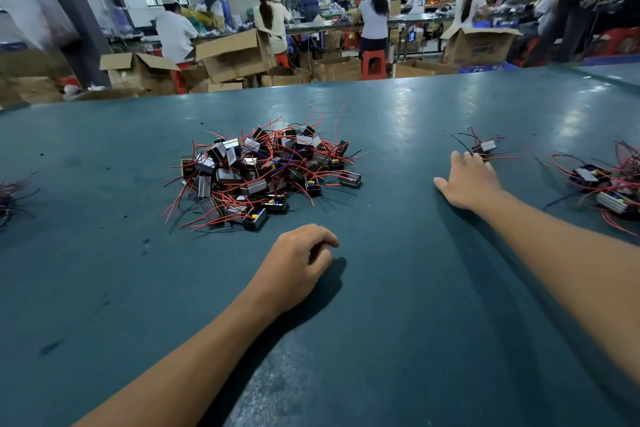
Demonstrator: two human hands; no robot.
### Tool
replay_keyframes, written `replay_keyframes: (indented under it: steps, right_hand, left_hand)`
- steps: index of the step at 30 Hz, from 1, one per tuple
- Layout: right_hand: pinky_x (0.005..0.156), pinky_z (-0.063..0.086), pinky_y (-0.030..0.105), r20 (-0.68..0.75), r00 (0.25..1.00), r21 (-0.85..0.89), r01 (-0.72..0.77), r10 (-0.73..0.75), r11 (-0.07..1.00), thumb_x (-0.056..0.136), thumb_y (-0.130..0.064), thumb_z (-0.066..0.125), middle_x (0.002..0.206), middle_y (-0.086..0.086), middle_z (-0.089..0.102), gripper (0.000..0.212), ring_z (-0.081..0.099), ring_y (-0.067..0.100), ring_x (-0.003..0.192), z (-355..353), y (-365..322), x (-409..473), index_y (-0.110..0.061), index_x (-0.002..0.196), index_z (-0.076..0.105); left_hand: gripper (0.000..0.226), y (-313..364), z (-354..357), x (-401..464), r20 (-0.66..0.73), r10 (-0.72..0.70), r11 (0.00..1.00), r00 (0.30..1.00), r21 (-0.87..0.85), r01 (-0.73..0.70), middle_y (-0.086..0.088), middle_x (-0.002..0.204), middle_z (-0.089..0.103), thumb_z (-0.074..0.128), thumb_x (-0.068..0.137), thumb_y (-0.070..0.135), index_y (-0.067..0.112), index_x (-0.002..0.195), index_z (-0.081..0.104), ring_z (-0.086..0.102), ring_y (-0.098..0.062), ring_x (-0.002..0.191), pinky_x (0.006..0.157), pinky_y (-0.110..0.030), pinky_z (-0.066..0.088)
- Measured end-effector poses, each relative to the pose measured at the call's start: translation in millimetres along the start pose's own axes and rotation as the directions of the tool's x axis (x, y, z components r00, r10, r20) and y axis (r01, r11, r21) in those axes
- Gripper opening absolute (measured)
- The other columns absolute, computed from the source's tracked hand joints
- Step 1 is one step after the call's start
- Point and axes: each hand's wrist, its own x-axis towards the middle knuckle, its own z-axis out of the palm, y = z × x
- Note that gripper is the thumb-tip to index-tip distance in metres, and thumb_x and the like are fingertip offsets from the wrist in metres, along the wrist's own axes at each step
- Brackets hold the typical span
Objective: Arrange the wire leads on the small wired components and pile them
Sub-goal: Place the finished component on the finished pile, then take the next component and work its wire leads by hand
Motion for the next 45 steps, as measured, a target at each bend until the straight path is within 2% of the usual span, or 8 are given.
replay_keyframes:
  steps: [9, 14, 17, 20, 26, 31, 37, 45]
  right_hand:
    - [0.095, 0.044, 0.044, -0.13, 0.918, 0.363, 0.395, -0.374, 0.844, 0.101, -0.023, 0.045, 0.115, 0.015, 0.065, 0.027, 0.058, 0.034, 0.108, -14, -105, -66, -0.005, 0.111, 0.063]
    - [0.088, 0.046, 0.04, -0.323, 0.745, 0.413, 0.666, -0.584, 0.621, 0.094, -0.037, 0.054, 0.101, 0.004, 0.066, 0.027, 0.058, 0.023, 0.096, -31, -177, -124, -0.013, 0.103, 0.062]
    - [0.095, 0.045, 0.043, -0.241, 0.859, 0.4, 0.513, -0.453, 0.76, 0.094, -0.043, 0.053, 0.111, 0.005, 0.066, 0.037, 0.057, 0.025, 0.106, -21, -196, -116, -0.013, 0.113, 0.061]
    - [0.095, 0.046, 0.043, -0.136, 0.962, 0.507, 0.271, -0.235, 0.818, 0.097, -0.034, 0.047, 0.117, 0.009, 0.063, 0.032, 0.055, 0.03, 0.111, -16, -196, -87, -0.012, 0.113, 0.063]
    - [0.082, 0.052, 0.038, 0.078, 0.974, 0.407, 0.163, -0.212, 0.899, 0.093, -0.022, 0.053, 0.107, 0.009, 0.066, 0.018, 0.062, 0.032, 0.1, -15, -222, -40, -0.008, 0.1, 0.063]
    - [0.065, 0.042, 0.033, 0.07, 0.98, 0.226, 0.166, -0.186, 0.96, 0.09, -0.042, 0.065, 0.096, 0.004, 0.06, 0.033, 0.053, 0.027, 0.082, -13, -235, -24, -0.014, 0.082, 0.05]
    - [0.066, 0.04, 0.035, 0.047, 0.959, 0.165, 0.27, -0.281, 0.949, 0.082, -0.038, 0.074, 0.105, 0.003, 0.062, 0.032, 0.06, 0.029, 0.094, -14, -249, -23, -0.018, 0.102, 0.057]
    - [0.064, 0.038, 0.033, -0.312, 0.929, 0.433, 0.327, -0.2, 0.84, 0.087, -0.036, 0.068, 0.086, 0.001, 0.058, 0.035, 0.053, 0.026, 0.076, -39, -222, -31, -0.015, 0.108, 0.049]
  left_hand:
    - [0.015, -5, 1, 34, 0.224, -0.153, 0.986, 0.962, 0.103, 0.133, 0.01, 0.088, 0.064, 0.059, 0.098, 0.029, 0.022, 0.109, 0.066, 0.058, -0.006, 0.079, 0.067, -0.023, 0.043]
    - [0.039, -9, 22, 58, 0.172, -0.19, 0.966, 0.967, 0.21, 0.152, -0.02, 0.139, 0.057, 0.055, 0.101, 0.009, 0.002, 0.139, 0.049, 0.054, -0.034, 0.128, 0.091, -0.022, 0.047]
    - [0.037, -9, 32, 72, 0.026, -0.262, 0.963, 0.965, 0.071, 0.259, -0.034, 0.143, 0.046, 0.035, 0.105, -0.003, -0.014, 0.14, 0.038, 0.046, -0.043, 0.133, 0.079, -0.015, 0.047]
    - [0.028, -18, 37, 88, 0.117, -0.16, 0.906, 0.98, 0.411, 0.098, -0.02, 0.116, 0.066, 0.042, 0.102, 0.022, 0.007, 0.121, 0.058, 0.061, -0.04, 0.103, 0.07, -0.035, 0.039]
    - [0.032, -30, 37, 85, 0.033, -0.041, 0.892, 0.999, 0.452, 0.022, -0.011, 0.088, 0.066, 0.042, 0.104, 0.032, 0.009, 0.092, 0.06, 0.061, -0.033, 0.079, 0.061, -0.039, 0.043]
    - [0.028, -26, 35, 85, -0.025, -0.043, 0.914, 0.999, 0.402, 0.049, -0.016, 0.083, 0.067, 0.046, 0.103, 0.027, 0.006, 0.092, 0.062, 0.061, -0.037, 0.074, 0.061, -0.042, 0.044]
    - [0.024, -29, 32, 85, -0.071, -0.093, 0.924, 0.993, 0.364, 0.113, -0.019, 0.083, 0.068, 0.049, 0.099, 0.022, 0.006, 0.087, 0.061, 0.062, -0.042, 0.075, 0.059, -0.037, 0.037]
    - [0.02, -32, 36, 88, -0.261, -0.097, 0.935, 0.96, 0.306, 0.178, -0.014, 0.081, 0.07, 0.058, 0.094, 0.024, 0.007, 0.087, 0.066, 0.063, -0.037, 0.075, 0.058, -0.033, 0.035]
